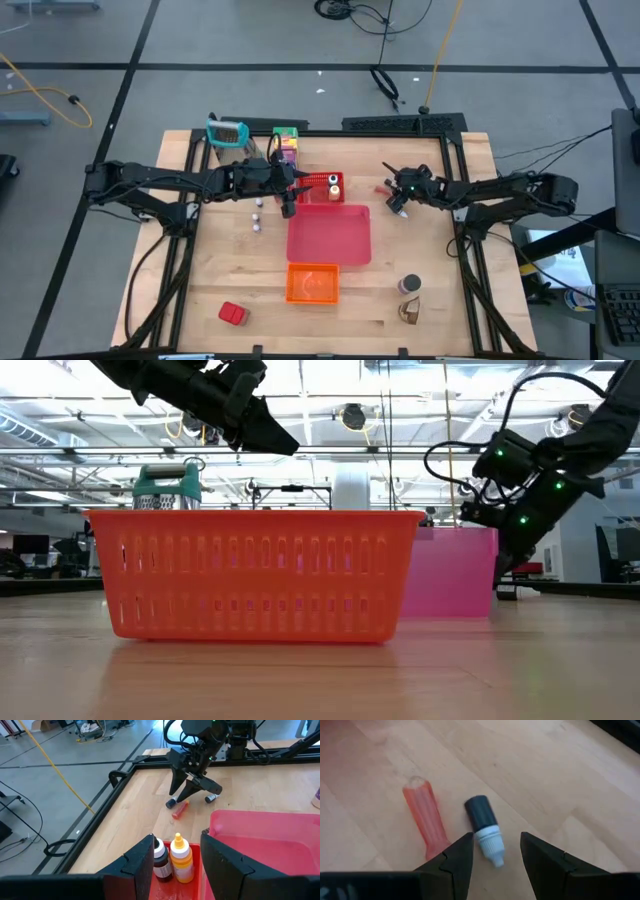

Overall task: Pick & Place Kitchen Items
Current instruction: Put the violet food coloring bottle into the red bin

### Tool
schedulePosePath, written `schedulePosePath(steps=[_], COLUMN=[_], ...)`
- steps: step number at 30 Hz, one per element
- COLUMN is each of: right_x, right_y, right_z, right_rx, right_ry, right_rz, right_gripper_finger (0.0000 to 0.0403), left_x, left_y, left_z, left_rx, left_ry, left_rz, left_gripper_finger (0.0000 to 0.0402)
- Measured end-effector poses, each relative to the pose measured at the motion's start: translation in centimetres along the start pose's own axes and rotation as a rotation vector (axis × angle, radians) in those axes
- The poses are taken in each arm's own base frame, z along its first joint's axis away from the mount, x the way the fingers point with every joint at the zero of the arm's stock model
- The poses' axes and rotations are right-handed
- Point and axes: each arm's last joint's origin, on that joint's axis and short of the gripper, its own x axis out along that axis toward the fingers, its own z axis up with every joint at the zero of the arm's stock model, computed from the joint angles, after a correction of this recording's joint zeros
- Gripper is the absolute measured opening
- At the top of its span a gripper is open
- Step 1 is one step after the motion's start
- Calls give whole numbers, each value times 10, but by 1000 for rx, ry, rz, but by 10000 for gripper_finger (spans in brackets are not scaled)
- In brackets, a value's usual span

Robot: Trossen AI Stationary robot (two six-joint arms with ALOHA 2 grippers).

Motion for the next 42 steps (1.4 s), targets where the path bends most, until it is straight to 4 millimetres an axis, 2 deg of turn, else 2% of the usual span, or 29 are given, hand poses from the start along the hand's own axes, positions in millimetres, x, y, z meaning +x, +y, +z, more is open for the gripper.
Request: schedulePosePath(steps=[4,7,10,15,17,27,38,42], right_x=[1,1,1,1,1,0,-8,-6], right_y=[-3,-5,-5,-4,-2,-3,-3,-3], right_z=[-6,-8,-8,-6,-7,-5,9,6], right_rx=[22,26,28,7,-5,43,127,127], right_ry=[7,12,-1,-25,-18,-36,-167,-139], right_rz=[-10,-15,-12,28,76,41,75,66], right_gripper_finger=[152,135,102,18,8,72,96,105], left_x=[0,0,0,0,0,0,0,0], left_y=[0,0,0,0,0,0,0,0], left_z=[0,0,0,0,0,0,0,0], left_rx=[-1,-1,-2,-4,-4,-3,1,5], left_ry=[-1,-1,-1,-1,0,1,3,2], left_rz=[0,0,0,0,0,0,0,0], left_gripper_finger=[159,159,159,159,159,159,159,159])
